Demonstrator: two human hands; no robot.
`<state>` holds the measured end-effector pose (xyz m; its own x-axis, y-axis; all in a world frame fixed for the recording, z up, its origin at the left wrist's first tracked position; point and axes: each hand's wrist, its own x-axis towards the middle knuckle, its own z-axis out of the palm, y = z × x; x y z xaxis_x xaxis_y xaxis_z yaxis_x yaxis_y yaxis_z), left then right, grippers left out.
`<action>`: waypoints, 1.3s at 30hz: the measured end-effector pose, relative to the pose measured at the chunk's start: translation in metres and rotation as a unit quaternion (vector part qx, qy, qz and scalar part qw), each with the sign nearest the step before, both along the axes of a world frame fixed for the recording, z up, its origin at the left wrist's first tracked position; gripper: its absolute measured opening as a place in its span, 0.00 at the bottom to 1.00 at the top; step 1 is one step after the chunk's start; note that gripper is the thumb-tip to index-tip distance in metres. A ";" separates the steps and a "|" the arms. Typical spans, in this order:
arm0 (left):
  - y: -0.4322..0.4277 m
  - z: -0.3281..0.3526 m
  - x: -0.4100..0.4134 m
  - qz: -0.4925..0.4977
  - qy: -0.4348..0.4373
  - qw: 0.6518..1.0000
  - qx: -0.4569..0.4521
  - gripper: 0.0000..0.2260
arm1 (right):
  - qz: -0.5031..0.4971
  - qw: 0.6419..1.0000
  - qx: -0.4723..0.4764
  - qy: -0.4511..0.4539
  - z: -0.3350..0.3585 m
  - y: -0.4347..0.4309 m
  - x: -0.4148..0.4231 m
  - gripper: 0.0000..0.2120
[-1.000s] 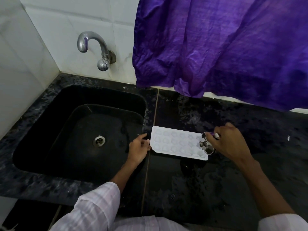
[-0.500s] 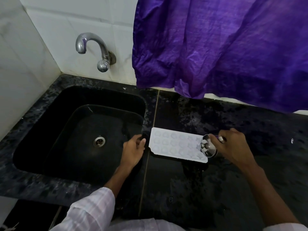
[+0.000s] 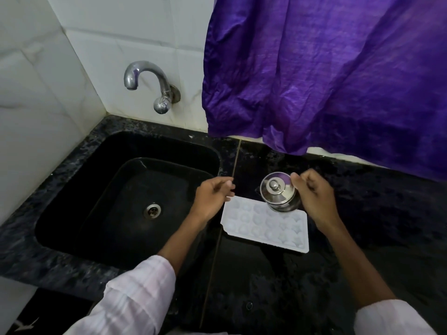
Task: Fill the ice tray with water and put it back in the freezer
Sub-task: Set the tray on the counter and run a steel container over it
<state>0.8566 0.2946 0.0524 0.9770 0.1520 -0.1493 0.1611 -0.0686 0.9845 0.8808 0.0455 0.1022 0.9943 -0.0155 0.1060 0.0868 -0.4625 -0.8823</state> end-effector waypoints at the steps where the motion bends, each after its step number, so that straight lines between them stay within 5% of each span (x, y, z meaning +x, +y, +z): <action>1: -0.005 0.005 0.004 -0.015 0.011 1.000 -0.019 0.12 | 0.002 1.000 0.024 0.011 -0.003 0.007 0.005 0.17; 10: 0.000 0.016 0.058 0.066 0.032 0.996 -0.050 0.12 | 0.034 0.975 0.196 0.098 -0.042 0.074 0.079 0.16; 27: 0.015 -0.018 0.089 0.093 0.062 0.990 0.083 0.13 | 0.016 0.970 0.169 0.173 -0.096 0.091 0.107 0.18; 39: -0.009 -0.047 -0.014 0.011 0.051 0.957 0.287 0.14 | -0.152 0.979 -0.126 0.049 -0.093 -0.037 -0.016 0.12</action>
